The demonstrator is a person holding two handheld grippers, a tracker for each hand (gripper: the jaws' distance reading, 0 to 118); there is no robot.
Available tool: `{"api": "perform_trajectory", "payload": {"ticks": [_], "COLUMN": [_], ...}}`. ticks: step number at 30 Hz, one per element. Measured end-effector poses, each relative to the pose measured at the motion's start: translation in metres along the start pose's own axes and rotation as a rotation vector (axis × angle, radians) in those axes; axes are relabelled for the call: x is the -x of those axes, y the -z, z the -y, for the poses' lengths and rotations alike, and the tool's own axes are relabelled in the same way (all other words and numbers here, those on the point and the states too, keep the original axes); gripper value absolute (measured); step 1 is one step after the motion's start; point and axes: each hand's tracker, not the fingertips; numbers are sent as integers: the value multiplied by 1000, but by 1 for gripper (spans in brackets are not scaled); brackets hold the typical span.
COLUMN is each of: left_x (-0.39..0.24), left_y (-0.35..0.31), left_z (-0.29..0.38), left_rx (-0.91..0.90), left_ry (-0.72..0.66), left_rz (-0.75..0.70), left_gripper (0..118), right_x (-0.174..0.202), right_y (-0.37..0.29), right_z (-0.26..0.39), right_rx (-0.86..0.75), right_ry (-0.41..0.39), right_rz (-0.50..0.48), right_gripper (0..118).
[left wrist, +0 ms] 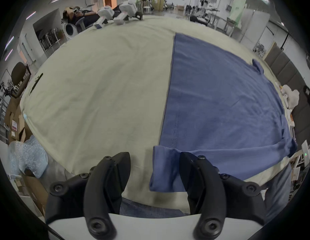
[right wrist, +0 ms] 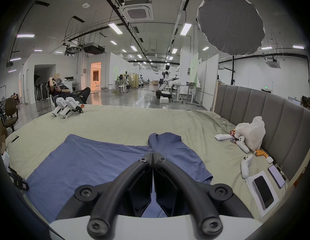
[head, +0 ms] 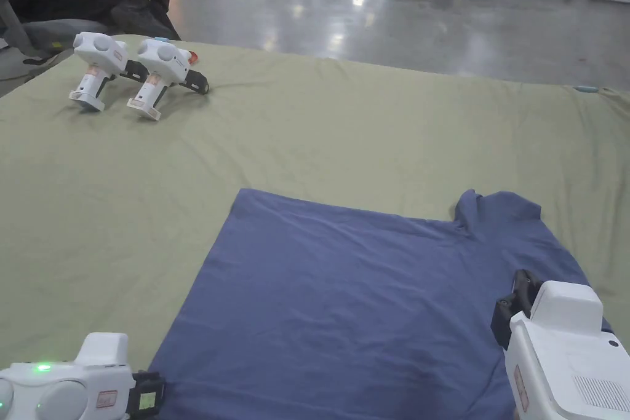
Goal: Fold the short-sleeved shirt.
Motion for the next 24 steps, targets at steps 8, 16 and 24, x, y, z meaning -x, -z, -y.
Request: {"api": "perform_trajectory", "payload": {"ticks": [8, 16, 24], "left_x": [-23, -11, -11], "left_y": [-14, -26, -26], "left_z": [0, 6, 9], "left_rx": [-6, -52, -77], "left_ry": [116, 112, 87], "left_rz": [4, 14, 18], "left_gripper": [4, 3, 3], "right_x": [-22, -91, -134], "right_y": [-9, -39, -64], "right_z": [12, 16, 67], "right_rx": [43, 270, 611], "right_ry": [26, 3, 39], "right_rz": [22, 38, 29], "right_gripper": [0, 57, 81]}}
